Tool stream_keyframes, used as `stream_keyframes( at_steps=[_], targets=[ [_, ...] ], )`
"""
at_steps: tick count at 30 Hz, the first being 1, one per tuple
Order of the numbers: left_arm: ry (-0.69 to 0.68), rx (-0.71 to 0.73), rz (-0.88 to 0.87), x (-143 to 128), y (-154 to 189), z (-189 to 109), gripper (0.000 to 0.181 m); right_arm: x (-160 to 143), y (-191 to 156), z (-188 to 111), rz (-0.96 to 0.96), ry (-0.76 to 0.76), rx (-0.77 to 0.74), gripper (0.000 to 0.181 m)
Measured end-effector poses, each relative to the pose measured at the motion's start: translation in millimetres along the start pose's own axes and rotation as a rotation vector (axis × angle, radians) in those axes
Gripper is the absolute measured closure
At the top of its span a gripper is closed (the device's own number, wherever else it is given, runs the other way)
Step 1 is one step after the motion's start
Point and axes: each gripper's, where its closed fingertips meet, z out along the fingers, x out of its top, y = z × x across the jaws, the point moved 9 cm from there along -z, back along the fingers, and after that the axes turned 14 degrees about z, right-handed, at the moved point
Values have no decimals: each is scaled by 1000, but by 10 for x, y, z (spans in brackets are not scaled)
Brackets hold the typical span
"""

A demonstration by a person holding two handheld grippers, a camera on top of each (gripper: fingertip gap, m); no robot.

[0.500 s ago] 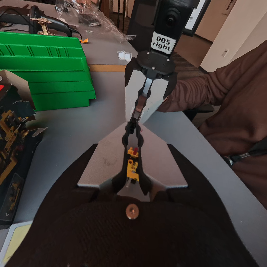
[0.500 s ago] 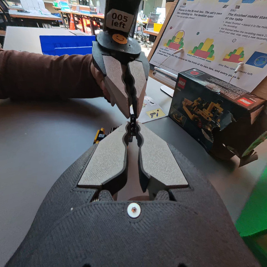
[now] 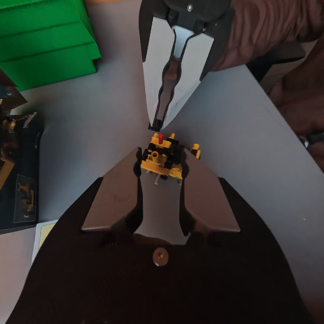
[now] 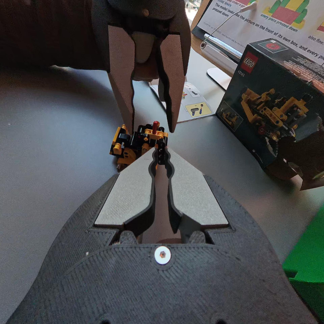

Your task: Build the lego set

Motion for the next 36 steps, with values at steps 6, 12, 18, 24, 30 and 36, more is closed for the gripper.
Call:
stream_keyframes(
  at_steps=[6,12,18,24,30,36],
  targets=[
    [10,13,11,25,21,102,146,-5,28,9,46,2,9,177],
    [73,29,2,-24,9,112,146,-6,-16,30,44,-10,23,177],
    [142,35,-1,-74,7,123,147,-4,-21,45,51,-16,7,177],
    [196,47,-9,-112,10,136,147,-7,-10,39,68,-17,-16,177],
    [227,70,1,-135,31,141,147,-19,30,40,99,-35,-12,177],
    [213,110,20,-128,73,140,147,-23,31,58,107,-49,20,177]
  ],
)
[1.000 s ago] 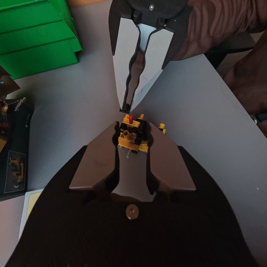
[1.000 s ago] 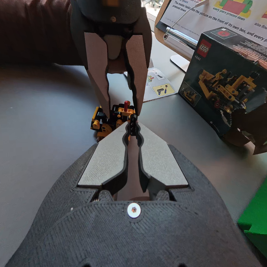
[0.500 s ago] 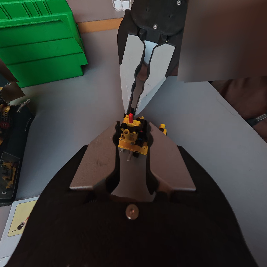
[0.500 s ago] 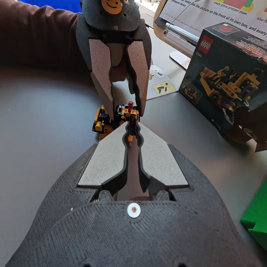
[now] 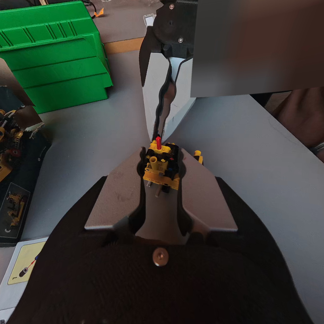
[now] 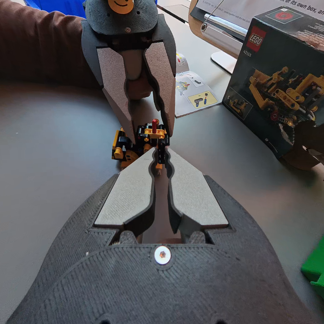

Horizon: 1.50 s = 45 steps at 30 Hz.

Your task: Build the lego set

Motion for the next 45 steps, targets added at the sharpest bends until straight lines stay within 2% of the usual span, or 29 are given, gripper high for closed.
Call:
stream_keyframes(
  at_steps=[13,20,33,39,45],
  targets=[
    [-14,48,-11,2,18,2,147,21,51,40,-5,-20,33,177],
    [-8,25,-34,-5,1,3,147,27,31,39,-124,-25,11,177],
    [-26,77,-38,8,0,23,148,26,56,51,-123,-12,-18,177],
    [-25,82,-58,2,-10,20,148,40,123,65,-39,-26,50,177],
    [-28,91,-38,9,7,27,148,37,130,57,-37,-28,64,177]
  ],
)
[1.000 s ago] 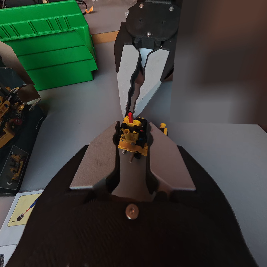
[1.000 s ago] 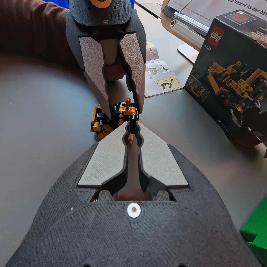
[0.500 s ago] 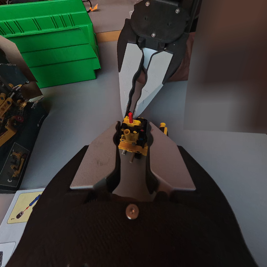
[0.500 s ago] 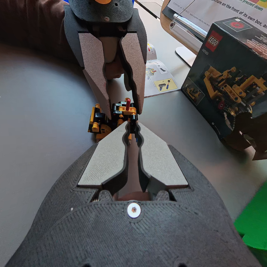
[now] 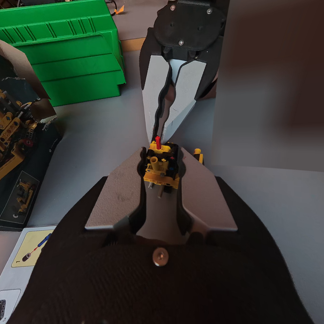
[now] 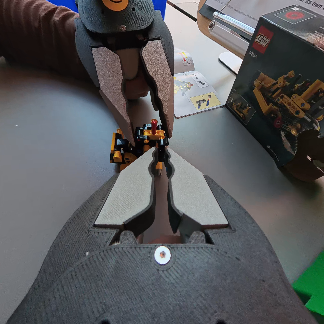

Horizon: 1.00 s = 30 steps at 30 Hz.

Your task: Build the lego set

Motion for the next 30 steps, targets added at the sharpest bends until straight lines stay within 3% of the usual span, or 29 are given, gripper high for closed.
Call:
stream_keyframes(
  at_steps=[6,11,30],
  targets=[
    [0,4,-3,3,2,5,148,0,18,-1,19,-5,17,177],
    [-2,12,-2,5,4,10,148,7,79,5,145,-22,89,176],
    [-1,20,-16,7,4,12,148,28,136,29,76,-45,147,177]
  ],
)
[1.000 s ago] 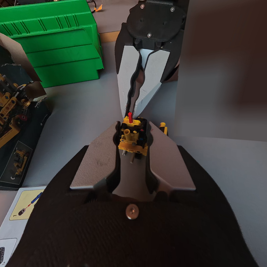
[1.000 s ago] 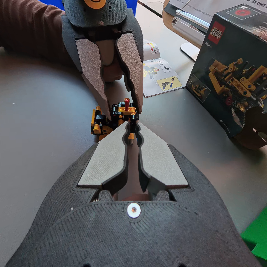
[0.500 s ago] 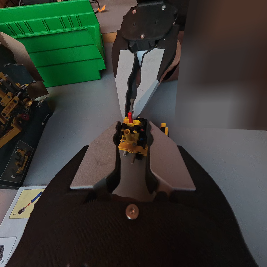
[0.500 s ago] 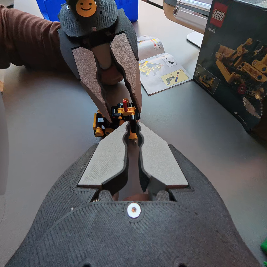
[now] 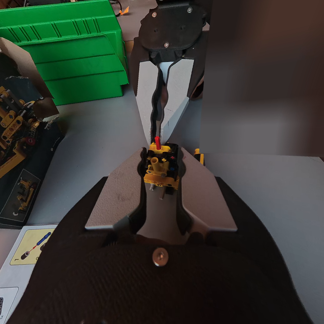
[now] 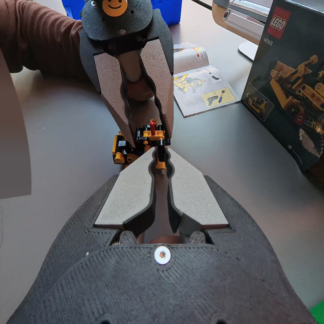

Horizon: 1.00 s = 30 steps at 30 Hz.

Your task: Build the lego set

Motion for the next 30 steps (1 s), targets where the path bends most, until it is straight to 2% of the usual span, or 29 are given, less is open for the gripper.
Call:
stream_keyframes(
  at_steps=[7,15,20,25,28,30],
  targets=[
    [-3,4,4,3,4,7,148,-1,13,4,42,-3,13,176],
    [-5,6,26,13,24,15,148,-35,-6,-18,-28,-28,-11,176],
    [-5,6,30,14,26,13,147,-69,17,-55,-62,-51,-70,155],
    [-4,5,30,14,25,14,147,-85,11,-62,-76,-57,-76,158],
    [-4,3,33,16,30,15,147,-80,8,-33,-71,-72,-57,169],
    [-1,-2,24,20,31,19,148,-78,11,-22,-70,-78,-55,169]
  ],
)
